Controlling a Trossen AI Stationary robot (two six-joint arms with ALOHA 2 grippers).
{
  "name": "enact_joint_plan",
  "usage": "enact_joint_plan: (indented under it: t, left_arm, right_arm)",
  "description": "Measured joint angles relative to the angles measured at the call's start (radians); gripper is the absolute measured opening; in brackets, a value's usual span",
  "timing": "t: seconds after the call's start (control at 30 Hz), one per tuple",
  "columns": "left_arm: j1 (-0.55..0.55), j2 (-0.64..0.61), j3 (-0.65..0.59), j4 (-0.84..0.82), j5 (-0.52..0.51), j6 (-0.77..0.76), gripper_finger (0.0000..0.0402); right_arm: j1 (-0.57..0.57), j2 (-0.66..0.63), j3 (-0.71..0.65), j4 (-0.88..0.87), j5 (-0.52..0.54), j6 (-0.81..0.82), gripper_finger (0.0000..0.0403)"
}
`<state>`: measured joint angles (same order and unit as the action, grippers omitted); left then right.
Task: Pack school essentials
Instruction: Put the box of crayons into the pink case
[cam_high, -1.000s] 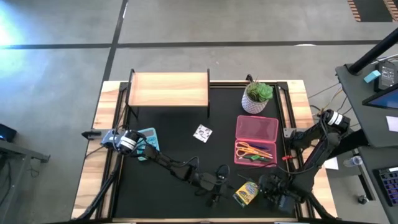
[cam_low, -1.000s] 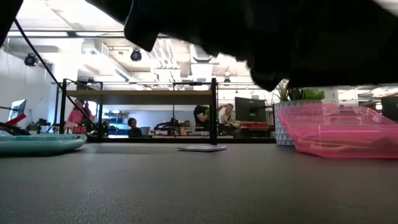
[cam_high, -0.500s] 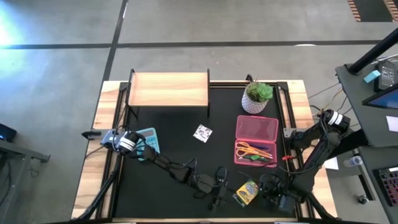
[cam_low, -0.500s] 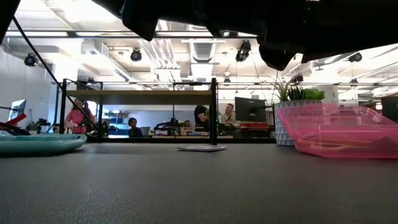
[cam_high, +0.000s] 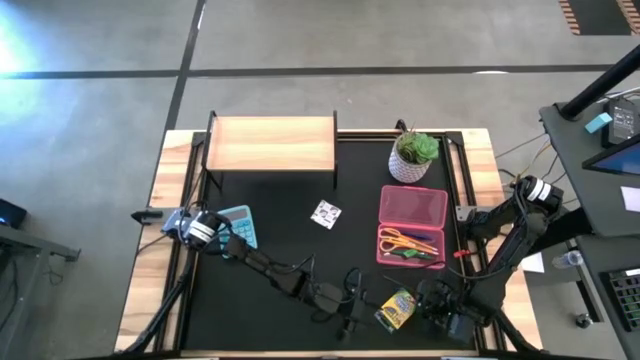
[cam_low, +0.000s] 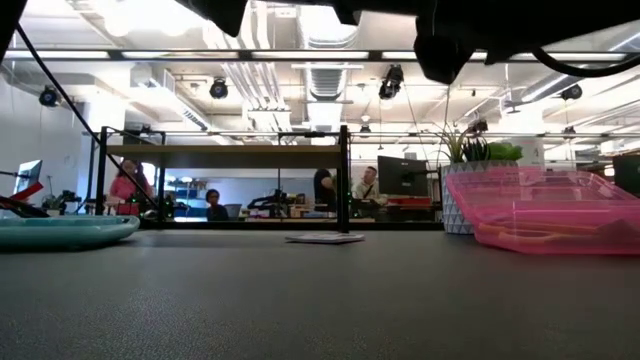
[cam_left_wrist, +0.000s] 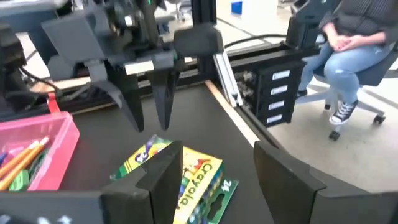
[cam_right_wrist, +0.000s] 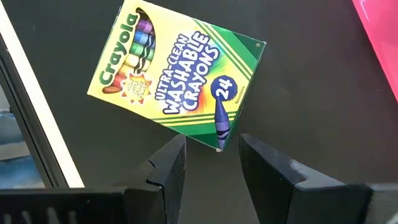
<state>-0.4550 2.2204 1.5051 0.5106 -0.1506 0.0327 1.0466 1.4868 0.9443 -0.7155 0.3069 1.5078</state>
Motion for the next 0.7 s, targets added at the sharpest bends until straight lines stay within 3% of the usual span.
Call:
enact_joint_plan:
  t: [0.27,0.4,0.53,0.7]
  left_arm:
    - [-0.005,-0.003,-0.002,0.013,0.005,-0.024,0.0180]
    - [-0.008,-0.004,-0.001,0.021,-0.001,-0.181,0.0185]
    - [-0.001,-0.005,-0.019,0.040,-0.001,-0.360,0.0218]
    - [0.002,-0.005,-0.029,0.058,0.010,-0.371,0.0257]
  right_arm:
    - [0.000,0.000,0.000,0.000,0.000,0.000,0.0141]
    - [0.000,0.000,0.000,0.000,0.000,0.000,0.0141]
    - [0.000,0.000,0.000,0.001,0.000,0.000,0.0141]
    - [0.000,0.000,0.000,0.002,0.000,0.000,0.0141]
